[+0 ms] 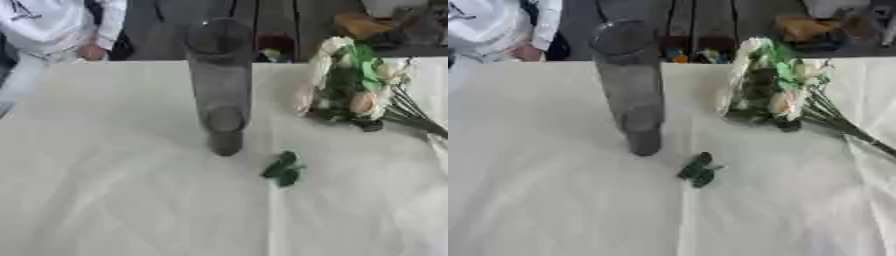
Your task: Arrange flowers into the vase.
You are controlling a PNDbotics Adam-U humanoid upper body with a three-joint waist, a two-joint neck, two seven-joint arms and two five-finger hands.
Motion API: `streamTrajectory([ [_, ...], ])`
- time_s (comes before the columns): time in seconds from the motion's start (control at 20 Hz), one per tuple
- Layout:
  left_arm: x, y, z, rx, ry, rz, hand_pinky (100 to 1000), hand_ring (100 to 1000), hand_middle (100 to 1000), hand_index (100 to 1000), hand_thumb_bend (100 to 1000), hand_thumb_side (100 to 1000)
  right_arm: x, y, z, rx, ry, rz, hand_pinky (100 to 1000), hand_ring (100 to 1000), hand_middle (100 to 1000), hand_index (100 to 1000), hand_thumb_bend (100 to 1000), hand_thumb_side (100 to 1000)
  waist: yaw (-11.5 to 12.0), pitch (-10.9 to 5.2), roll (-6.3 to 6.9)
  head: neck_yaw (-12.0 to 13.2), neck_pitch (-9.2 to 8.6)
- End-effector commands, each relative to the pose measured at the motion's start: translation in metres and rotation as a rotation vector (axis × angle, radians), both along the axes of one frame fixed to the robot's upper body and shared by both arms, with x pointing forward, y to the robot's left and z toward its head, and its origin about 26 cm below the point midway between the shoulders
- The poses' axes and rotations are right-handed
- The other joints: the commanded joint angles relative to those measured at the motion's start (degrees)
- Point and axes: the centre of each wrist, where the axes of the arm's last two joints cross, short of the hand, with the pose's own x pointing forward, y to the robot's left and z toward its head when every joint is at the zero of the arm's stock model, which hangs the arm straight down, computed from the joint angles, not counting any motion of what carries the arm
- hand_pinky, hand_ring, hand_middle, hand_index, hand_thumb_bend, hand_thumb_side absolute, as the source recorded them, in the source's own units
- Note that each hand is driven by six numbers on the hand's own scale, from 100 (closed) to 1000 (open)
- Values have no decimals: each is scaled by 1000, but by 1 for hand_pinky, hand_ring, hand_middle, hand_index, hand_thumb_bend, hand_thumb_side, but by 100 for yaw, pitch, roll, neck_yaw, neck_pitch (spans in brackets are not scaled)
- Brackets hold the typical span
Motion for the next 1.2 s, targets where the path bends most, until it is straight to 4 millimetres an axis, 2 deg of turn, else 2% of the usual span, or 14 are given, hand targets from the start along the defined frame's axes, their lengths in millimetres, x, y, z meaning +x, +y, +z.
streamTrajectory([
  [0.05,-4,5,9,26,-29,21,797,947,937,974,231,1000,-6,-1,11,-38,-24,-24,797,909,893,900,178,1000,15,-141,3,17,-32],
  [0.3,-5,5,9,28,-29,27,797,947,937,974,229,1000,-7,0,14,-54,-11,-51,800,909,893,900,200,1000,25,-166,6,-52,-25],
  [0.6,-5,5,9,34,-28,24,796,947,937,973,224,1000,-9,4,26,-100,48,-117,803,913,896,904,256,1000,23,-204,-30,-469,-14],
  [0.9,-5,4,10,45,-23,20,797,949,938,973,205,1000,-12,16,45,-227,195,-210,848,957,924,921,257,1000,41,-278,-74,-541,-31],
  [1.0,-4,4,10,50,-20,16,797,949,938,974,201,1000,-8,18,51,-274,257,-248,851,959,924,920,255,1000,50,-301,-87,-553,-29],
  [1.2,-4,3,11,59,-16,11,797,949,938,974,197,1000,11,12,58,-349,391,-323,850,959,926,925,254,1000,56,-332,-108,-603,-19],
])
